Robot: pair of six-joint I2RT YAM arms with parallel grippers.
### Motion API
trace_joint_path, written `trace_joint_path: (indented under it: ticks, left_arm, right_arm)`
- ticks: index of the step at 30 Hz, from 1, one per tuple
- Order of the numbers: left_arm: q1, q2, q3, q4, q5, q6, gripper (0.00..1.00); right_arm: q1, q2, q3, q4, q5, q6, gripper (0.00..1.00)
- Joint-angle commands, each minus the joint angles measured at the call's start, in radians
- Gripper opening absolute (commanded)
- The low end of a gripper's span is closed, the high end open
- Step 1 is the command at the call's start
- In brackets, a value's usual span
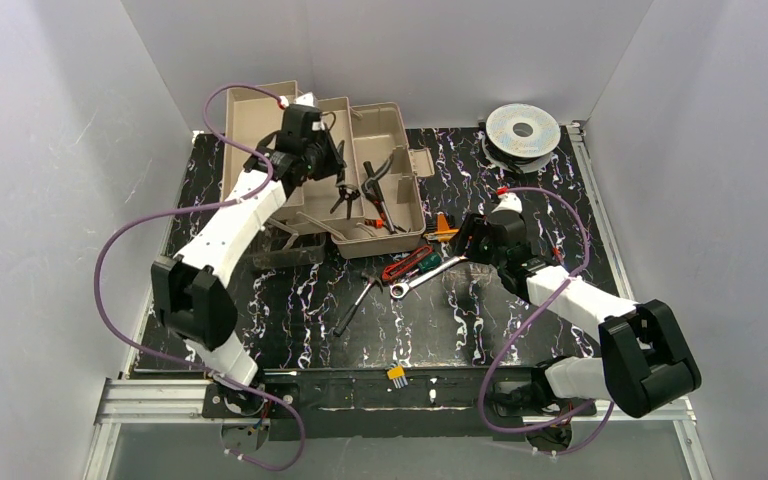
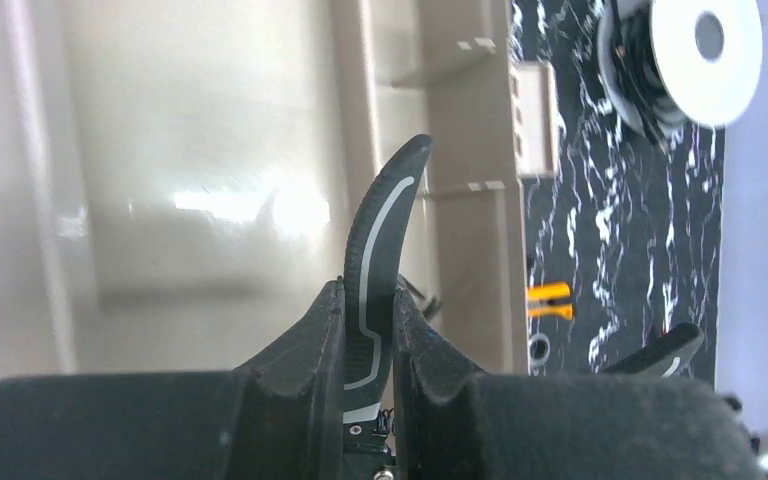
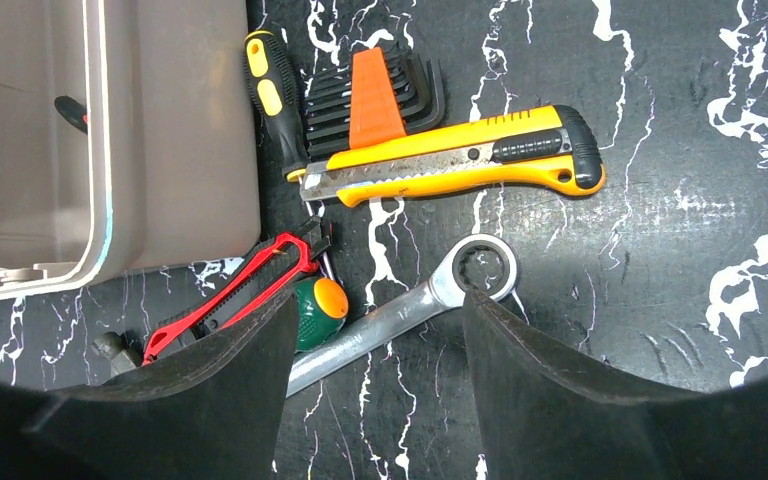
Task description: Pack the tool kit
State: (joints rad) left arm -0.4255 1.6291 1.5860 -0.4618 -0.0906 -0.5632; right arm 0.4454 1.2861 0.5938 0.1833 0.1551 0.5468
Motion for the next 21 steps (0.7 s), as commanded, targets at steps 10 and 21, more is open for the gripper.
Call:
trace_joint_path:
  ticks: [10,21]
  left_arm:
    - [0.130,0.150,0.205,-0.078,-0.113,0.064,0.04]
    - [0.121,0.142,0.245,-0.093,-0.065,0.127,0.82]
  right_arm:
    - [0.001,-0.029,0.010,0.035,0.012,0.001,0.68]
    - [0.001,-0.039,0.009,0.025,0.022,-0.002,0.68]
